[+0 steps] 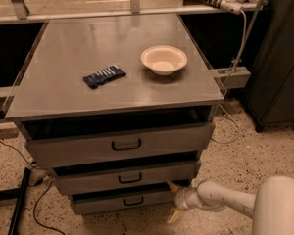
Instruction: Open bottom drawer
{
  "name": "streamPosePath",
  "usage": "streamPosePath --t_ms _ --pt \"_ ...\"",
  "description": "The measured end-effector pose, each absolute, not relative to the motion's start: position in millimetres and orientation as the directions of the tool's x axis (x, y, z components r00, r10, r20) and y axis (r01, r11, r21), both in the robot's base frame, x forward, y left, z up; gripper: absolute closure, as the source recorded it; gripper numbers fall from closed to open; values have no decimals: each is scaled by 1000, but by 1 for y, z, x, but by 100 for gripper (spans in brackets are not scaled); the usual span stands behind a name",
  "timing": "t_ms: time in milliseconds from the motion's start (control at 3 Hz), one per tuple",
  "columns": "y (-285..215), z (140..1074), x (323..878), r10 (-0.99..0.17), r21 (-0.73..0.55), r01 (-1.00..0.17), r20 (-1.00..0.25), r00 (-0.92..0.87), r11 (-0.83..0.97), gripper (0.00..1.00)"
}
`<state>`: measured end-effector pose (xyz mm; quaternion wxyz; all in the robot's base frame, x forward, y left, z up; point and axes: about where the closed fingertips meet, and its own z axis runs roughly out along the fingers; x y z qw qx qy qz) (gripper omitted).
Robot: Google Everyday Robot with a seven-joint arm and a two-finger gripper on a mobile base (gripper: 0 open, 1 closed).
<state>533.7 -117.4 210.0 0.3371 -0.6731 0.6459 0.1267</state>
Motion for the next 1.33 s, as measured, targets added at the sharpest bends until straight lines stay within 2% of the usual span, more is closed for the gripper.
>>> streamPosePath --t_ms 1000,1333 --pt "-117 173 558 -815 -295 -954 -564 132 49 0" --pt "-117 173 558 -815 -295 -954 -564 132 49 19"
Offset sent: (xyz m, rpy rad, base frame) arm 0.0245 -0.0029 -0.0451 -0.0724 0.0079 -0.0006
